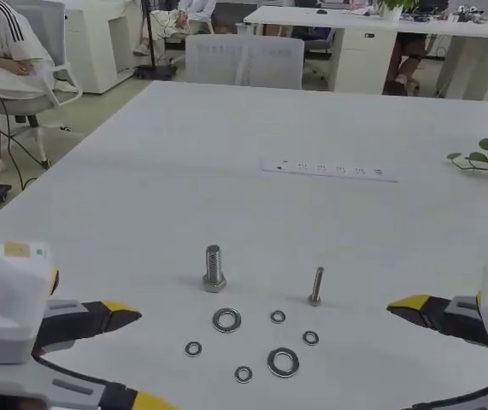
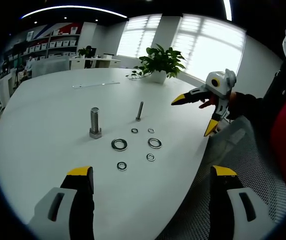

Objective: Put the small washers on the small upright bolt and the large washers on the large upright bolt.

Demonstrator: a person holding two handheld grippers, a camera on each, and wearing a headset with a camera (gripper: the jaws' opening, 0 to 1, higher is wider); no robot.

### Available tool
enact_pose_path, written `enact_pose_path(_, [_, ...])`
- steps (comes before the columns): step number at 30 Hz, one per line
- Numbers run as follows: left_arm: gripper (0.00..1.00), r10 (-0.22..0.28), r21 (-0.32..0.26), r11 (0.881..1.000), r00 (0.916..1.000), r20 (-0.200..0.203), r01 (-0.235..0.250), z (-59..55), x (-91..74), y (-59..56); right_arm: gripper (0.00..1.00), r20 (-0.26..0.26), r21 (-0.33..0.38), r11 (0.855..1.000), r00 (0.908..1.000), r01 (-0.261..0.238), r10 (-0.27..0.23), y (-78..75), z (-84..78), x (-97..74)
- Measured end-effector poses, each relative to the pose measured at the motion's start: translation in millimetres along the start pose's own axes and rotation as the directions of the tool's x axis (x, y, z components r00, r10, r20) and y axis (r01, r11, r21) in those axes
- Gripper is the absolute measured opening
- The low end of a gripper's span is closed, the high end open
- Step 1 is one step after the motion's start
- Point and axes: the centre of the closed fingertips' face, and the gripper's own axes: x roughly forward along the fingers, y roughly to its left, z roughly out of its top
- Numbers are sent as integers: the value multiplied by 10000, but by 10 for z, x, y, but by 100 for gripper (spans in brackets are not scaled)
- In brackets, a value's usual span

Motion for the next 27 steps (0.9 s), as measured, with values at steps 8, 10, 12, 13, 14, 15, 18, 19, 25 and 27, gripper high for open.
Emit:
enact_pose_path(8, [97, 20, 8, 10000, 10000, 30, -20, 1, 3, -9, 85, -332, -388, 9991, 9993, -159, 147, 45, 12, -9])
enact_pose_path(10, [97, 32, 18, 10000, 10000, 29, -32, 0, 6, -11, 85, -449, -512, 9984, 9988, -231, 208, 57, 10, -5])
enact_pose_path(12, [97, 33, 14, 10000, 10000, 65, -33, 6, 7, -19, 84, -531, -621, 9976, 9982, -311, 278, 69, 16, -4])
enact_pose_path(13, [97, 34, 15, 10000, 10000, 69, -34, 6, 7, -21, 84, -555, -653, 9973, 9980, -339, 303, 71, 21, -3])
enact_pose_path(14, [96, 45, 20, 10000, 10000, 72, -45, 6, 8, -23, 84, -574, -698, 9969, 9979, -352, 312, 71, 25, -2])
enact_pose_path(15, [96, 59, 11, 10000, 10000, 80, -59, 6, 8, -23, 84, -598, -769, 9964, 9977, -370, 324, 69, 36, -2])
enact_pose_path(18, [96, 81, 2, 10000, 9999, 123, -81, 10, 10, -27, 83, -667, -865, 9952, 9969, -464, 406, 72, 58, -1])
enact_pose_path(19, [96, 84, 2, 10000, 9999, 133, -84, 12, 11, -30, 83, -711, -932, 9944, 9965, -494, 428, 74, 66, 0])
enact_pose_path(25, [96, 90, -4, 10000, 9998, 170, -90, 9, 14, -41, 81, -972, -1213, 9899, 9934, -734, 617, 99, 90, 17])
enact_pose_path(27, [96, 88, 16, 10000, 9998, 195, -88, 14, 14, -47, 81, -1138, -1381, 9870, 9913, -822, 666, 105, 91, 29])
